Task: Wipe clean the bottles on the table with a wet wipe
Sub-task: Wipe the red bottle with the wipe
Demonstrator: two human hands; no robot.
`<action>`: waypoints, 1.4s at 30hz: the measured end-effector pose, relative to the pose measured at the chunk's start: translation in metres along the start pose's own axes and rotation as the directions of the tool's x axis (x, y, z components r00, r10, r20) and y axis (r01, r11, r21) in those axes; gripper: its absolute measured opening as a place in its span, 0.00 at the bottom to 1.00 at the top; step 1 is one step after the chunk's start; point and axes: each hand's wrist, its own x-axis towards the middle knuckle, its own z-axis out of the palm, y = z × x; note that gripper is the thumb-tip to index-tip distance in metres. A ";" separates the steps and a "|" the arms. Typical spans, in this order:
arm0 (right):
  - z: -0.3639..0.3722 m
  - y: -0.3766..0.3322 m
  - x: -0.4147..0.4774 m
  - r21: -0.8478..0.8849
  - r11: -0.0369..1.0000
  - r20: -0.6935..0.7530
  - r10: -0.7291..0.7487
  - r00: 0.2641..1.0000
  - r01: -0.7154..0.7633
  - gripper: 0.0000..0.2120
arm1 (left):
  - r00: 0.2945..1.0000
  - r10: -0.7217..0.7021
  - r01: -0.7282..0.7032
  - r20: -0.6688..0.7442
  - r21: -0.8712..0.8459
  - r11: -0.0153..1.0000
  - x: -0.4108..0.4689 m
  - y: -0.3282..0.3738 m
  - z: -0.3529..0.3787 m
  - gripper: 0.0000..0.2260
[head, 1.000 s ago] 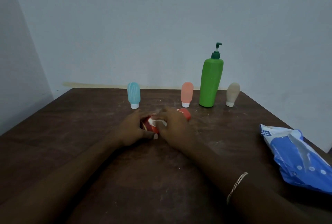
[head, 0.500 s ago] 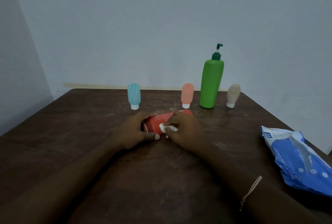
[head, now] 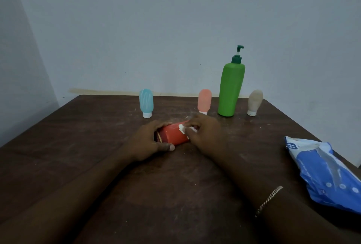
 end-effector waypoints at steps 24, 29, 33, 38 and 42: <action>-0.021 0.026 -0.002 0.014 0.992 0.032 0.123 0.992 -0.123 0.06 | 1.000 -0.008 0.008 -0.003 0.011 1.000 -0.006 0.010 0.000 0.39; -0.017 0.024 0.004 0.063 0.985 -0.037 0.165 0.986 -0.163 0.08 | 1.000 0.004 -0.004 -0.012 0.009 1.000 -0.005 0.006 0.001 0.39; -0.025 0.033 -0.002 0.052 0.968 -0.066 0.247 0.967 -0.244 0.04 | 1.000 0.008 -0.008 -0.008 0.006 1.000 -0.003 0.006 0.001 0.39; -0.028 0.035 0.002 0.047 0.953 -0.133 0.304 0.943 -0.300 0.08 | 1.000 0.008 -0.008 -0.009 -0.001 1.000 -0.003 0.007 0.002 0.39; -0.028 0.041 -0.001 0.066 0.948 -0.103 0.317 0.943 -0.312 0.06 | 1.000 0.021 -0.021 -0.015 0.005 1.000 -0.003 0.007 0.001 0.38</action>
